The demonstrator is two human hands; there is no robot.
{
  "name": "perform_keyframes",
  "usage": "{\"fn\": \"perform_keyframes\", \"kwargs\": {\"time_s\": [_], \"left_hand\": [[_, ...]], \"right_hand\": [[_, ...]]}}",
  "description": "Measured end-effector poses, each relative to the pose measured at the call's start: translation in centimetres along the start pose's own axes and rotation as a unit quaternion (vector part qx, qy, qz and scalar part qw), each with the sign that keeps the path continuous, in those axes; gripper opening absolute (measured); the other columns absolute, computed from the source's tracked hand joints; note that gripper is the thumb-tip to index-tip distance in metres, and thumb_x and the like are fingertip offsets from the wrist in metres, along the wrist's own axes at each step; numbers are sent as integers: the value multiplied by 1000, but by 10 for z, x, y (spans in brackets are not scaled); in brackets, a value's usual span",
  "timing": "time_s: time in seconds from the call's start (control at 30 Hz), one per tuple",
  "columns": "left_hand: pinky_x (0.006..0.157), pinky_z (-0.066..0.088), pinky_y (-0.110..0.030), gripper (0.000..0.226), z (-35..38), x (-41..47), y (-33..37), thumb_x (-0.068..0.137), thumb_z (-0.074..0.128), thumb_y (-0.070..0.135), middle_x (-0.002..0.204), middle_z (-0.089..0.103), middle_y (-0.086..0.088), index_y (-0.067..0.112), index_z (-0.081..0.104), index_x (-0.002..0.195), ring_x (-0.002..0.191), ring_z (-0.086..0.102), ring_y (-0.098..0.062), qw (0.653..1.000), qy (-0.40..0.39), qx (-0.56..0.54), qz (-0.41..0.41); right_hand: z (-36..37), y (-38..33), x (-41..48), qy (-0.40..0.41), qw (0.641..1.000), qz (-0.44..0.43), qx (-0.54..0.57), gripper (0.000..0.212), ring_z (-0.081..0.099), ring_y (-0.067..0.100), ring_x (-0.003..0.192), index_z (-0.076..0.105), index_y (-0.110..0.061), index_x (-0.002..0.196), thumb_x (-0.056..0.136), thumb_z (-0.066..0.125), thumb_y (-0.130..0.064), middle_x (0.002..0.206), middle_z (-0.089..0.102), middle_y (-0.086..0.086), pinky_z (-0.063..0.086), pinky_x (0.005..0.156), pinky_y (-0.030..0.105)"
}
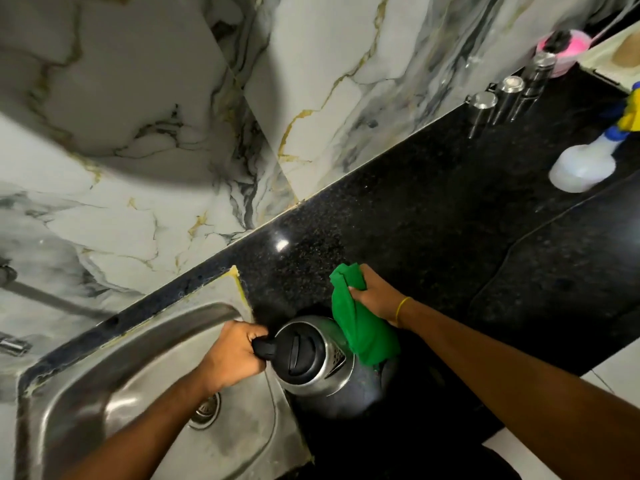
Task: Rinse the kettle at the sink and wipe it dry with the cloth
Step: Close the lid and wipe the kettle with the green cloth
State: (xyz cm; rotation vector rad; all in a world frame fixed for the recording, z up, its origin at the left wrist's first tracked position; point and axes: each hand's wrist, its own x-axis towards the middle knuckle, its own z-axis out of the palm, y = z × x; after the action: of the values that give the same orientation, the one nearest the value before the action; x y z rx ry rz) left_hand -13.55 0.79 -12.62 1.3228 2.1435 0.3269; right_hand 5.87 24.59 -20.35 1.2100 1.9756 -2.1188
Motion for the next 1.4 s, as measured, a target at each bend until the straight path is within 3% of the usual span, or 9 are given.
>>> {"fn": "perform_keyframes", "kwargs": {"time_s": [0.17,0.3,0.37,0.57,0.7,0.8,0.93,1.23,1.4], "left_hand": [[46,28,-28,30,28,-34,14,47,74,12,46,39,-9,11,44,48,50,32,-4,986,117,-87,-82],[43,25,-20,43,38,-56,27,50,84,4,41,36,7,20,45,44,42,33,2,969,160,-115,-150],[40,24,-13,47,41,-67,34,46,86,-2,39,38,11,24,47,42,39,37,3,955,181,-139,-191],[52,38,-26,22,45,-96,41,38,77,13,43,47,2,13,58,49,47,40,-6,922,248,-186,-232],[47,45,-34,21,43,-105,61,38,74,8,47,55,-13,18,60,49,49,47,-12,908,274,-208,-239],[46,37,-26,21,43,-107,82,37,73,10,43,45,3,15,60,53,47,41,-6,899,298,-218,-235],[38,28,-21,27,45,-108,109,42,81,6,42,37,11,13,60,57,40,33,1,898,321,-200,-224],[40,22,-22,15,86,-93,173,47,68,17,42,36,13,17,59,60,43,32,2,894,328,-253,-172],[44,24,-27,24,123,-83,187,52,78,12,48,42,-7,16,56,61,43,32,0,905,306,-238,-177]], "right_hand": [[10,-5,29,-51,972,-31,-225,55,68,37,111,42,-14,134,90,73,-22,118,69,20,51,91,36],[22,-17,38,-81,903,-114,-406,67,70,39,105,38,-27,133,79,77,-38,118,71,11,54,88,42],[26,-22,41,-80,888,-140,-431,67,68,39,109,39,-26,134,79,77,-37,123,69,10,54,89,43],[32,-32,40,-139,903,-138,-381,61,65,32,118,45,-28,136,84,76,-23,124,70,12,51,101,43],[38,-42,27,-12,824,-178,-538,74,47,32,132,36,-29,150,85,70,-37,141,57,2,37,107,52],[36,-54,0,10,901,-177,-395,57,50,30,132,47,-24,148,93,63,-27,144,58,0,38,111,50],[19,-61,-58,-59,977,-169,-115,29,66,25,121,76,-2,111,104,49,-9,123,75,12,43,114,45],[-22,-24,-140,-36,986,-103,124,56,55,43,135,67,13,123,112,25,-22,134,65,31,32,125,51],[-41,12,-150,-1,979,-38,201,67,60,45,130,81,-11,104,112,21,-40,122,71,31,35,122,55]]}}
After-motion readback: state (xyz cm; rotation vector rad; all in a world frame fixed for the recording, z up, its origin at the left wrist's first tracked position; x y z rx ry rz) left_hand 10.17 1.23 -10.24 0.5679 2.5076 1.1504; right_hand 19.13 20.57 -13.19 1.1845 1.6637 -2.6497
